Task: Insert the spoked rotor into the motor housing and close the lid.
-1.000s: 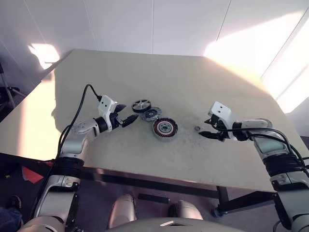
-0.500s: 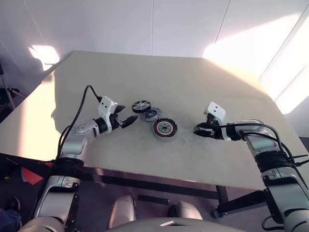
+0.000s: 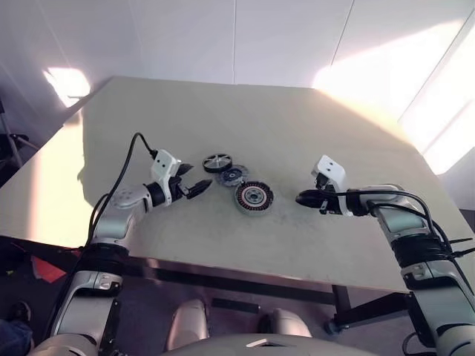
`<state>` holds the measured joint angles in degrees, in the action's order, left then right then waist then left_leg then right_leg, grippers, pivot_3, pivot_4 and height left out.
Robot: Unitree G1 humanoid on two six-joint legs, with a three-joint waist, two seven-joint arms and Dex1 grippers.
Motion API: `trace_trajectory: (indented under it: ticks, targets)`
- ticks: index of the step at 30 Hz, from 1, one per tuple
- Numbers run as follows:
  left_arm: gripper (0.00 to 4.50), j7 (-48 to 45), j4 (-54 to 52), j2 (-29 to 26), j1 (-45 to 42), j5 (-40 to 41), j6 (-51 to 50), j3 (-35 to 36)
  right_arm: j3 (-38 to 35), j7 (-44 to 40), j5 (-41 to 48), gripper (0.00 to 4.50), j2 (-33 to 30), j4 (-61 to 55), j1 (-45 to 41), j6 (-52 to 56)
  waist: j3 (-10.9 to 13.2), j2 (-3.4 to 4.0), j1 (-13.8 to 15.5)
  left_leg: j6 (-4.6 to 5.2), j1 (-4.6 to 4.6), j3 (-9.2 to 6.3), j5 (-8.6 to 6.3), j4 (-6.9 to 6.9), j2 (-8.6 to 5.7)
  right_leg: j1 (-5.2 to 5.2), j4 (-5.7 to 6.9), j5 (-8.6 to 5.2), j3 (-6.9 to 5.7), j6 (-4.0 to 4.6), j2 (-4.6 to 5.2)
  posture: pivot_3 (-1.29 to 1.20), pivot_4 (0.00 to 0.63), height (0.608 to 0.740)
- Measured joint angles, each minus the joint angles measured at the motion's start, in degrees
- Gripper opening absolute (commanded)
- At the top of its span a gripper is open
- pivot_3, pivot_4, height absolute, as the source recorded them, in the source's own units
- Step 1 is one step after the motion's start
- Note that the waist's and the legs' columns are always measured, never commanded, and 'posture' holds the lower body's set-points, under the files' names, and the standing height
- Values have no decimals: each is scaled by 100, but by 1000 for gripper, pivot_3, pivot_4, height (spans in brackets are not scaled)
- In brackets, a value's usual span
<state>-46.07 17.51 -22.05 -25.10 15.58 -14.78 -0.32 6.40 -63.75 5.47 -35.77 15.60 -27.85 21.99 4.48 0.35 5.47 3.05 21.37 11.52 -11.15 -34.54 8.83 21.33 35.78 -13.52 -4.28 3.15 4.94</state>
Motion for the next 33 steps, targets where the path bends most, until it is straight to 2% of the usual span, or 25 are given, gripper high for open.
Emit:
trace_trajectory:
  ticks: [4, 7, 10, 19, 32, 33]
  targets:
    - [4500, -12, 5, 4, -45, -15, 0, -6, 103, -3, 251, 575, 129, -1043, -199, 441, -2, 2, 27, -4, 43, -1, 8, 32, 3, 54, -8, -4, -18, 3, -2, 0, 0, 740]
    - [4500, -14, 18, 8, -51, -26, 0, -8, 330, 7, 304, 575, 260, -1417, -247, 615, -2, 2, 43, 10, 94, 0, 11, 25, 1, 94, -8, -4, -19, 3, 0, 0, 0, 740]
    - [4500, -13, 20, 5, -51, -29, 0, -6, 602, 4, 339, 575, 437, -1548, -246, 719, -2, 2, 44, 3, 101, 0, 5, 23, 0, 97, -9, -3, -20, 3, 2, 0, 0, 740]
    - [4500, -8, 20, -2, -34, -36, 7, -3, 1035, 226, 186, 575, 689, -983, -307, 618, -2, 1, 36, -19, 64, -1, 7, 21, 0, 69, -6, -2, -18, 3, 2, 0, 0, 740]
    - [4500, 11, 19, -2, 53, -69, 10, -4, 1076, 235, 13, 575, 742, -308, -569, 296, -2, 1, 27, -18, 67, -1, 7, 22, 0, 70, -5, -1, -18, 4, 2, 0, 0, 740]
    - [4500, 11, 19, -3, 52, -72, 11, -4, 1077, 209, 13, 1294, 742, -308, -569, 296, -2, 1, 27, -18, 67, -1, 7, 22, 0, 70, -4, -1, -18, 4, 2, 0, 0, 740]
